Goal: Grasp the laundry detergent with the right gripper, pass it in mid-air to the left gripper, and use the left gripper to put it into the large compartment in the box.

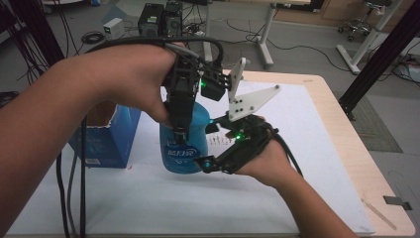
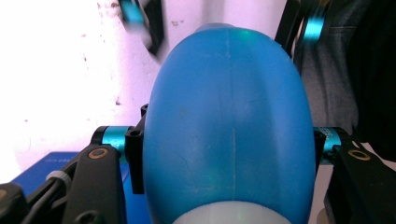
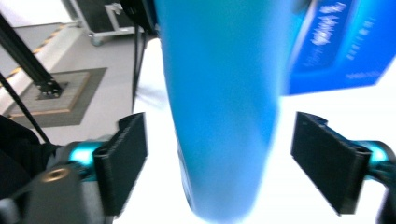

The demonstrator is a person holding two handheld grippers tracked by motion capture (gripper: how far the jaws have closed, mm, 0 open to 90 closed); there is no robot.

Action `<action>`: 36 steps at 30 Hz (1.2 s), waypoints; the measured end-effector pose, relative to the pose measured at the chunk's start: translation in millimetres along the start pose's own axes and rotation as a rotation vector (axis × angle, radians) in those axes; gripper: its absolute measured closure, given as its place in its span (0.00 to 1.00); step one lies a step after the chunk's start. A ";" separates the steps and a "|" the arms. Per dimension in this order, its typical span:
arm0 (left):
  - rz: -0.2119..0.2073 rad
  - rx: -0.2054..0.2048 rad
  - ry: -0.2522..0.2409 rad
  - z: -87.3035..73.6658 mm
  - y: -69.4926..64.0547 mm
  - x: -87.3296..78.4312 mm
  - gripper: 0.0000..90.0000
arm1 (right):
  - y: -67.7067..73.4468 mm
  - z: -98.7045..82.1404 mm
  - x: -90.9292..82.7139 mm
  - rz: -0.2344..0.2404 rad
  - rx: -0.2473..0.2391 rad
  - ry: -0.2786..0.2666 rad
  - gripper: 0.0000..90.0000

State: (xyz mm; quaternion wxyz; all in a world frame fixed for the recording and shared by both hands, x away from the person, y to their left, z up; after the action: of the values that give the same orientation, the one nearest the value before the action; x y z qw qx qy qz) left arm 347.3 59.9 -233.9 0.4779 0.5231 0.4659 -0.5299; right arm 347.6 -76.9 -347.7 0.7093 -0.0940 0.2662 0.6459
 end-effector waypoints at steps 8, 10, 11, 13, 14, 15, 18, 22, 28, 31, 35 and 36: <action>-0.021 -0.081 -0.011 -17.1 4.7 -16.8 0.44 | -14.6 -4.4 -31.3 -0.122 0.021 0.104 0.01; -0.021 -0.099 -0.008 -21.8 5.0 -22.5 0.44 | -16.5 -4.2 -36.2 -0.153 0.016 0.120 0.01; -0.022 -0.108 -0.006 -23.6 5.2 -24.7 0.44 | -17.9 -4.0 -39.4 -0.154 0.018 0.137 0.01; -0.022 -0.133 0.002 -29.8 5.4 -31.6 0.44 | -19.9 -3.7 -44.0 -0.182 0.005 0.163 0.01; -0.022 -0.133 0.002 -29.8 5.4 -31.6 0.44 | -19.9 -3.7 -44.0 -0.182 0.005 0.163 0.01; -0.023 -0.153 0.004 -35.2 5.8 -37.1 0.44 | -21.7 -3.5 -47.9 -0.206 -0.007 0.186 0.01; -0.024 -0.185 0.006 -42.4 6.6 -44.7 0.44 | -24.3 -3.9 -54.0 -0.221 -0.013 0.208 0.01; -0.027 -0.258 0.012 -55.2 9.4 -56.0 0.44 | -25.9 -5.5 -59.6 -0.234 -0.011 0.240 0.01; -0.002 -0.400 0.006 -77.8 12.0 -81.3 0.44 | -26.5 -7.7 -64.0 -0.266 -0.039 0.289 0.01; 0.012 -0.487 -0.027 -91.6 14.0 -95.6 0.43 | -27.1 -7.6 -64.6 -0.263 -0.046 0.302 0.01; 0.025 -0.615 -0.088 -112.5 16.6 -112.1 0.43 | -27.9 -7.4 -65.9 -0.256 -0.040 0.312 0.01; 0.027 -0.645 -0.089 -118.1 17.2 -116.2 0.43 | -27.8 -7.9 -66.1 -0.259 -0.039 0.316 0.01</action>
State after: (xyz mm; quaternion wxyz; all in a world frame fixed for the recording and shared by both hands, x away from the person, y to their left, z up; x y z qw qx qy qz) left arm 376.8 177.6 -119.8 0.6459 0.3273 0.5815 -0.3710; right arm 370.9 -142.1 -327.1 0.7339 -0.2416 0.3472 0.5315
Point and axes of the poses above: each handheld gripper's, and its own axes: x roughly forward along the jaws, z roughly out of its top, y roughly to its left, the point moved 2 cm from there along x, roughly forward along the jaws, and after that the axes turned 9 degrees about x, right-handed, at the moved point
